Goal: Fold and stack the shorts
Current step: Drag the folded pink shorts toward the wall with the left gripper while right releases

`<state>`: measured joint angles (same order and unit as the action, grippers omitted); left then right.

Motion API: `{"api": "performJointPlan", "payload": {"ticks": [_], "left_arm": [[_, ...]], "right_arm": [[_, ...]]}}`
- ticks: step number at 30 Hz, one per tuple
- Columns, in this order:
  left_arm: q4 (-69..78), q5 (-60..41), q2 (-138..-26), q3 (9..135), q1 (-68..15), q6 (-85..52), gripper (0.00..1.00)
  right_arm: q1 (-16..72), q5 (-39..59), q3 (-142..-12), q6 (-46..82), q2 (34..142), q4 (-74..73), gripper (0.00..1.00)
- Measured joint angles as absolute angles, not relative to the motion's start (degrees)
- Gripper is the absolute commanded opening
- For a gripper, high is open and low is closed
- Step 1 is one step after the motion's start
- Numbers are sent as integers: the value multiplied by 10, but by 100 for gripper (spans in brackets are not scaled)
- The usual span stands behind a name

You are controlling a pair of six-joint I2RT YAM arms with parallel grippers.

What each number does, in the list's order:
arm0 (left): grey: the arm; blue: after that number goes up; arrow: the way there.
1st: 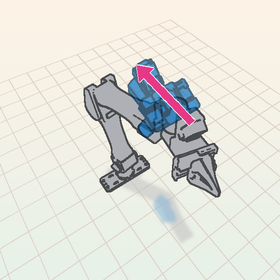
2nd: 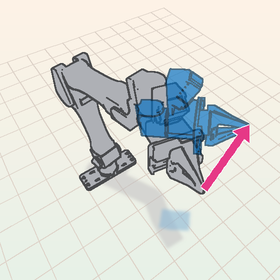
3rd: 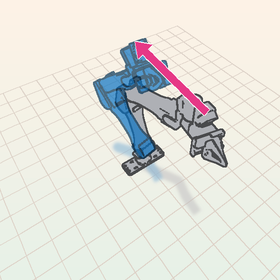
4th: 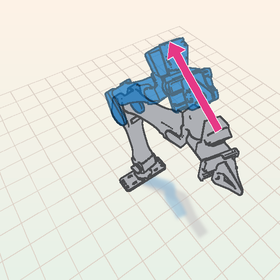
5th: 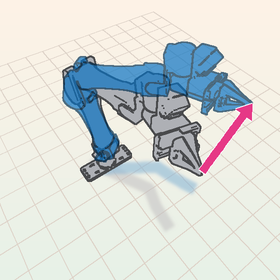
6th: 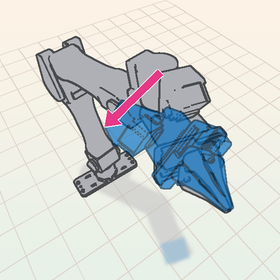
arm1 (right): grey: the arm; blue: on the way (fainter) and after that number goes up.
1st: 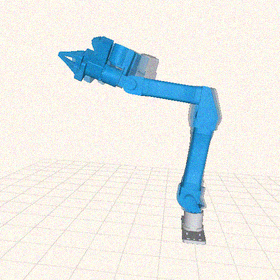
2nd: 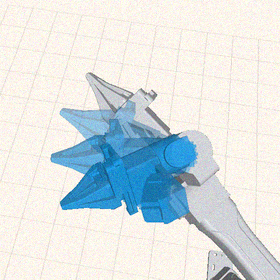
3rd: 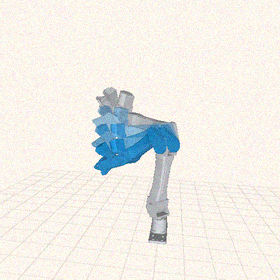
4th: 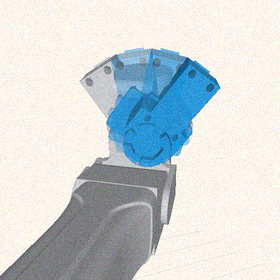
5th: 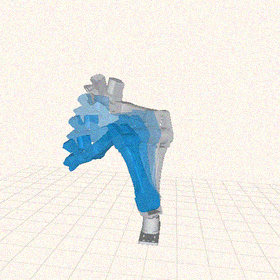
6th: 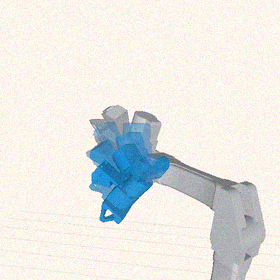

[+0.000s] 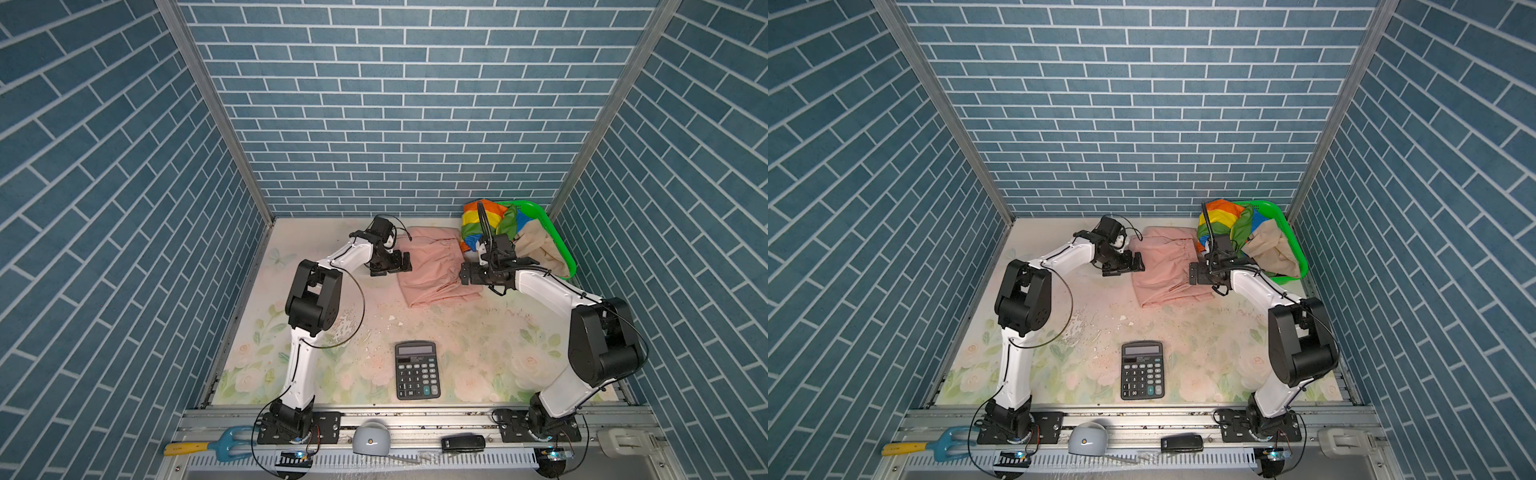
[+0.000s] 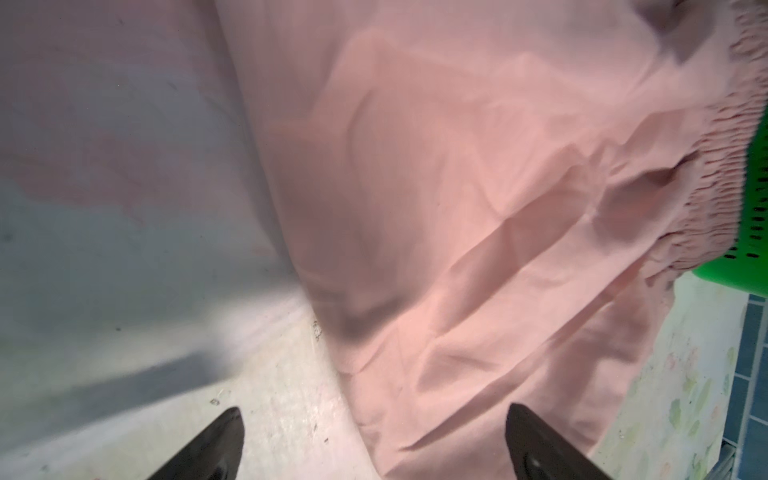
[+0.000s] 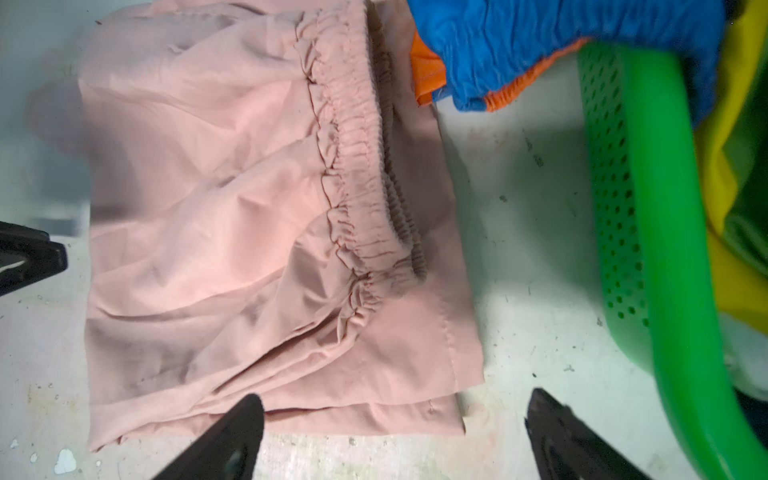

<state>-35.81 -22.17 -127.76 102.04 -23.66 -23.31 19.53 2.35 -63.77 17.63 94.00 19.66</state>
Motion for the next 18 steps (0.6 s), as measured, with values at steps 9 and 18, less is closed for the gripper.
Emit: {"api": "performJointPlan", "payload": {"ticks": [9, 18], "left_arm": [[-376, -219, -1326, 1072, -241, -241, 78], [-382, -213, -1365, 1119, -240, -240, 22]], "right_arm": [[190, 33, -590, 198, 887, 184, 99], [186, 33, -590, 208, 856, 173, 99]]}}
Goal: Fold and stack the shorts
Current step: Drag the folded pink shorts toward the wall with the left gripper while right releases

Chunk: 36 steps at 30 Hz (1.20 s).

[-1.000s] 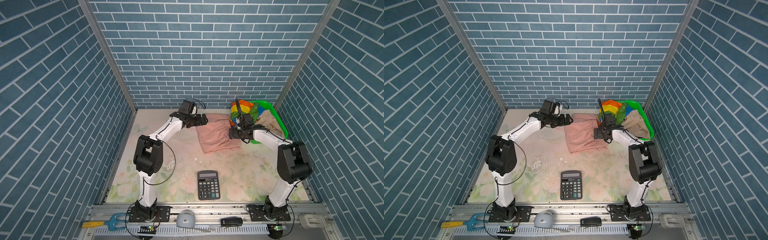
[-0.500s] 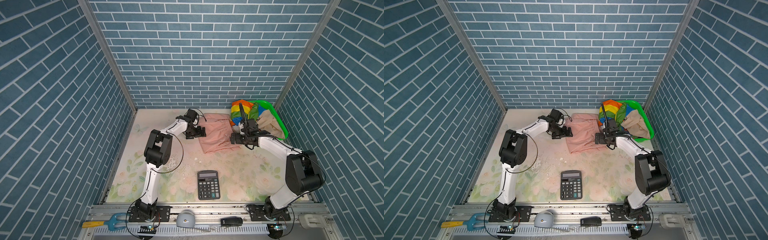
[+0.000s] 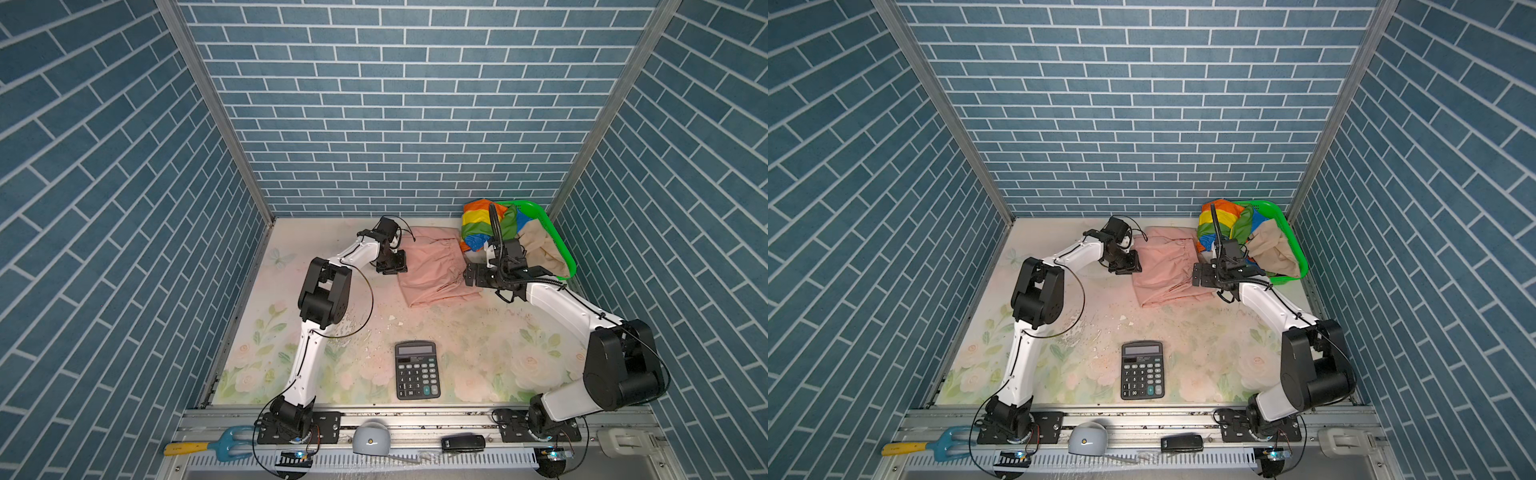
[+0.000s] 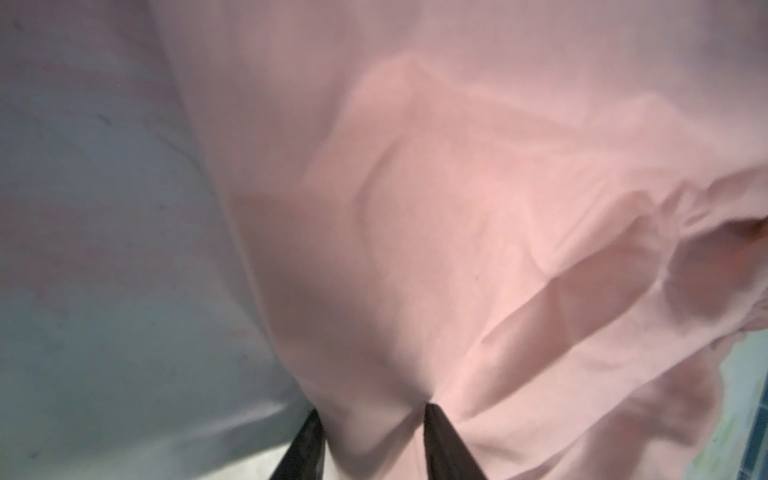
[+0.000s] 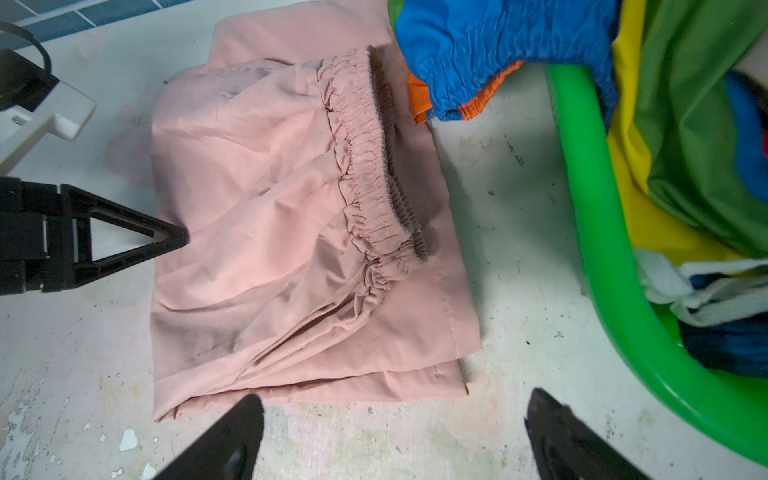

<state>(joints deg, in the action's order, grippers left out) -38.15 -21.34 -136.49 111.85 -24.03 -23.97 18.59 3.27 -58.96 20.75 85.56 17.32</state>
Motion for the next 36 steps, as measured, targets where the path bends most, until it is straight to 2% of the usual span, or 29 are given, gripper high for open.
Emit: {"api": "performJointPlan", "payload": {"ticks": [4, 9, 12, 19, 26, 32, 36], "left_arm": [[-395, -203, -1371, 1126, -240, -223, 0], [-447, -169, -1371, 1153, -237, -185, 0], [-503, -114, -1376, 1189, -227, -149, 0], [-594, 127, -1376, 1240, -176, -39, 0], [-588, 326, -1381, 1247, -95, 78, 0], [-528, 398, -1393, 1250, -9, 154, 0], [-499, 412, -1419, 1278, 17, 187, 0]], "right_arm": [[183, 33, -585, 208, 851, 171, 99], [178, 32, -573, 208, 846, 171, 99], [177, 33, -569, 208, 846, 171, 99], [177, 57, -562, 224, 847, 150, 99], [184, 95, -562, 249, 865, 116, 99], [199, 118, -567, 253, 889, 111, 99], [204, 131, -582, 253, 915, 111, 99]]}}
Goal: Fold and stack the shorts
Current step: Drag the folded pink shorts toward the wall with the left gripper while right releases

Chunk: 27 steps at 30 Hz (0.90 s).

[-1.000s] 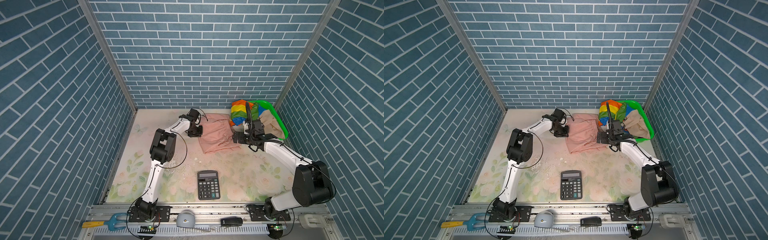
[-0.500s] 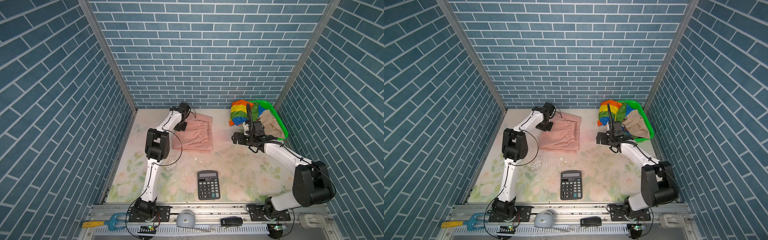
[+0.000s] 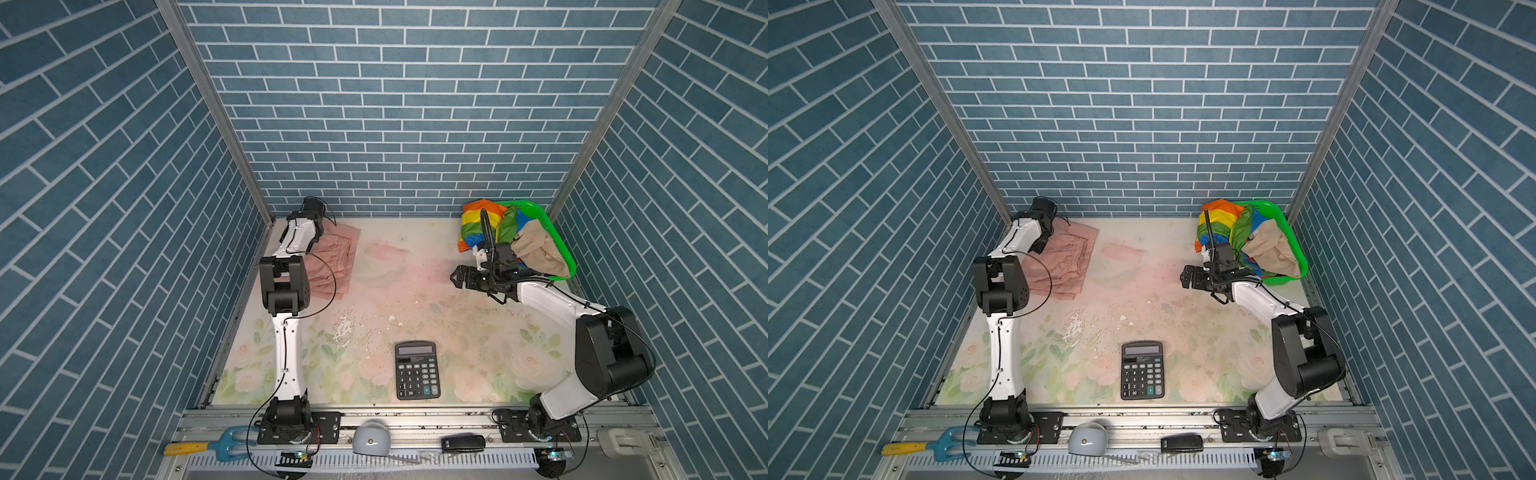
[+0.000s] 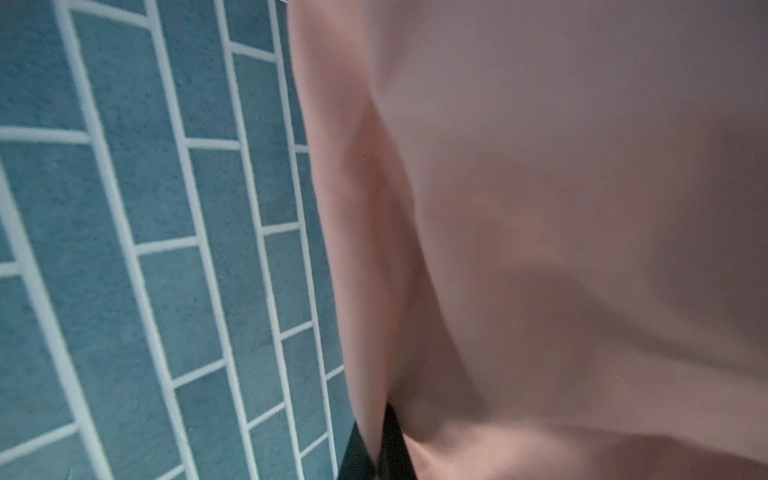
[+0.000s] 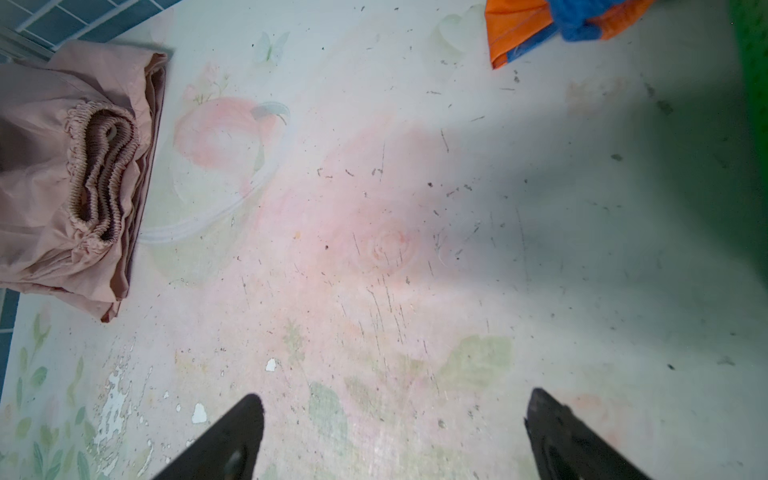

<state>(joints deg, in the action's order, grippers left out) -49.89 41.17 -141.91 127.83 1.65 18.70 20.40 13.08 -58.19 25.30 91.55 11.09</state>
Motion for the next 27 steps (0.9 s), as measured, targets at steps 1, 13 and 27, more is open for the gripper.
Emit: {"api": "performJointPlan", "payload": {"ticks": [1, 13, 27], "left_arm": [[-493, 414, -1430, 1291, 18, 194, 0], [-491, 416, -1498, 1370, 34, 205, 0], [-416, 436, -1472, 1281, 87, 245, 0]], "right_arm": [[205, 134, -587, 253, 923, 110, 99], [206, 150, -634, 253, 962, 110, 99], [209, 176, -636, 268, 966, 103, 99]]}}
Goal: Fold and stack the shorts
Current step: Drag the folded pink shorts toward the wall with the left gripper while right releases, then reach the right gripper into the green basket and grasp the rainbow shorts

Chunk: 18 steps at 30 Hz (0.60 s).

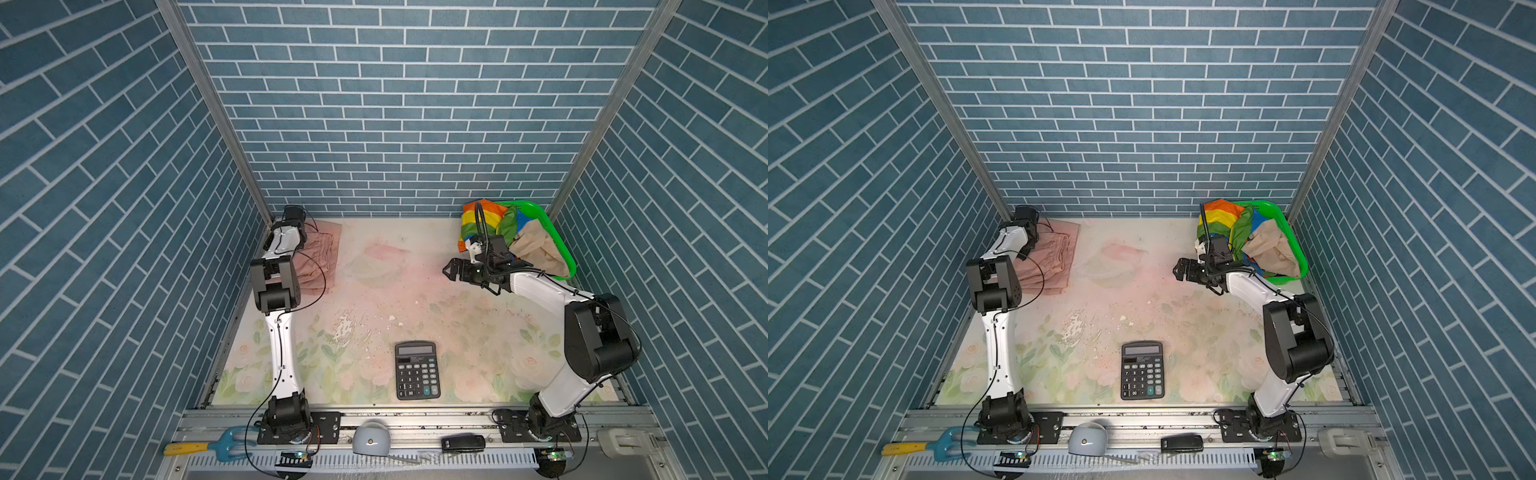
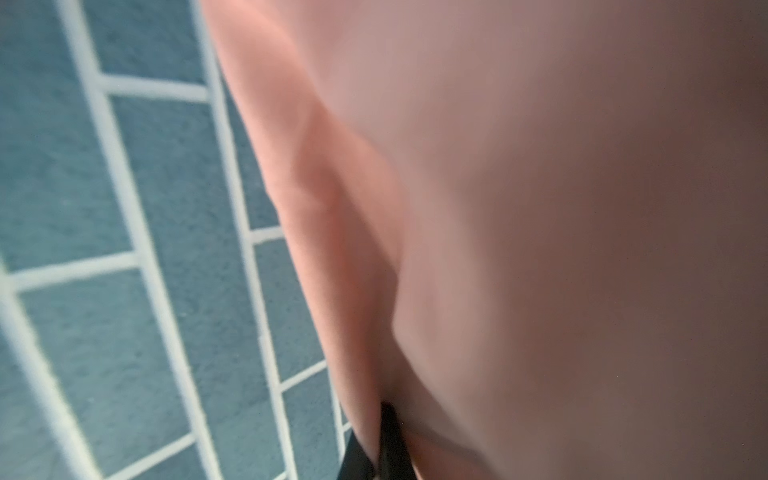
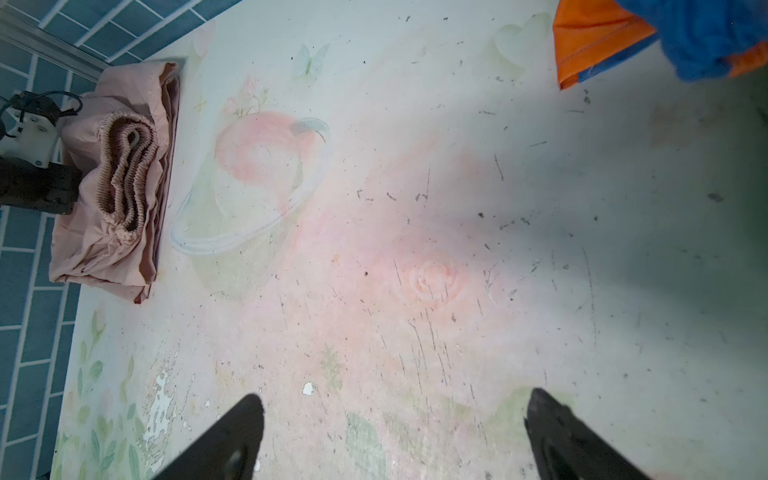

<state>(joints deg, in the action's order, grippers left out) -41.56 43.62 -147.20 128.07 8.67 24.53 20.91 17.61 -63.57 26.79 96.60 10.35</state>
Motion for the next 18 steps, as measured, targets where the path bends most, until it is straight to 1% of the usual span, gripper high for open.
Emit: {"api": "performJointPlan", "payload": {"ticks": [3, 4, 5, 6, 8, 10, 14, 18], "left_arm": [[-411, 434, -1465, 1288, 86, 249, 0], [-411, 433, -1462, 1290, 86, 249, 14], [-411, 432, -1460, 1293, 86, 248, 37], [-413, 432, -1460, 1298, 86, 246, 65], [-418, 435, -1460, 1310, 86, 239, 86], [-427, 438, -1459, 1319, 85, 227, 99], [-454, 433, -1432, 1318, 79, 196, 100], [-451, 428, -1334, 1272, 35, 193, 100]], "right_arm": [[209, 176, -636, 268, 966, 109, 99], [209, 176, -636, 268, 966, 112, 99], [209, 176, -636, 268, 965, 114, 99], [209, 176, -636, 268, 965, 116, 99], [209, 176, -636, 268, 962, 119, 99], [209, 176, -631, 268, 950, 121, 99], [209, 168, -627, 268, 904, 143, 99], [205, 130, -648, 265, 852, 198, 99]]}}
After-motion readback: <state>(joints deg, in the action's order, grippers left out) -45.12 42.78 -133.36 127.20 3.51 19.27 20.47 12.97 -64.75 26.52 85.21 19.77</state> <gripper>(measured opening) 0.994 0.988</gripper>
